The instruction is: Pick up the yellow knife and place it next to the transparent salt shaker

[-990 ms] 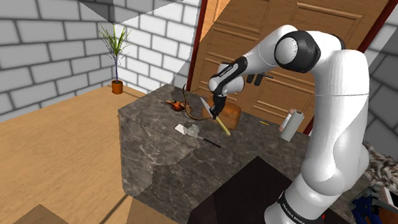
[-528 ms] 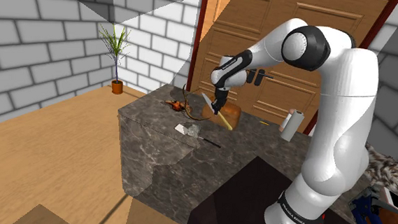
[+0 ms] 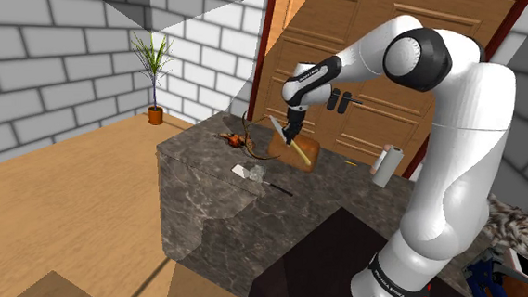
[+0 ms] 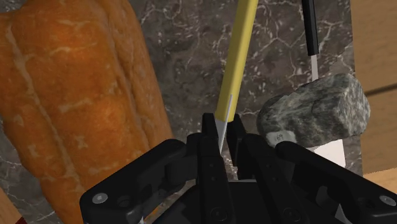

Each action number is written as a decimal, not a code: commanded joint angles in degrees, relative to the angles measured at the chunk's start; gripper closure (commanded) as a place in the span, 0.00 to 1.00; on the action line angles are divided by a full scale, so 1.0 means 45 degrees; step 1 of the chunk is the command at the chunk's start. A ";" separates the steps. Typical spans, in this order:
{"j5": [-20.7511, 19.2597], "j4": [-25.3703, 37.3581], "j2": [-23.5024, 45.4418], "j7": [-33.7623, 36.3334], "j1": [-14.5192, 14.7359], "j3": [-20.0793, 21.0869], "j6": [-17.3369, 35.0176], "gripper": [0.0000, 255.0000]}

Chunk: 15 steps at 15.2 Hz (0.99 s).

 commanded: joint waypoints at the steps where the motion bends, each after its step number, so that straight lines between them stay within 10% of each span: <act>1: -0.0044 0.0061 -0.0227 -0.0001 0.0011 -0.0026 -0.0290 1.00; 15: -0.0276 0.1001 -0.1391 0.0034 0.0102 -0.0112 -0.2374 1.00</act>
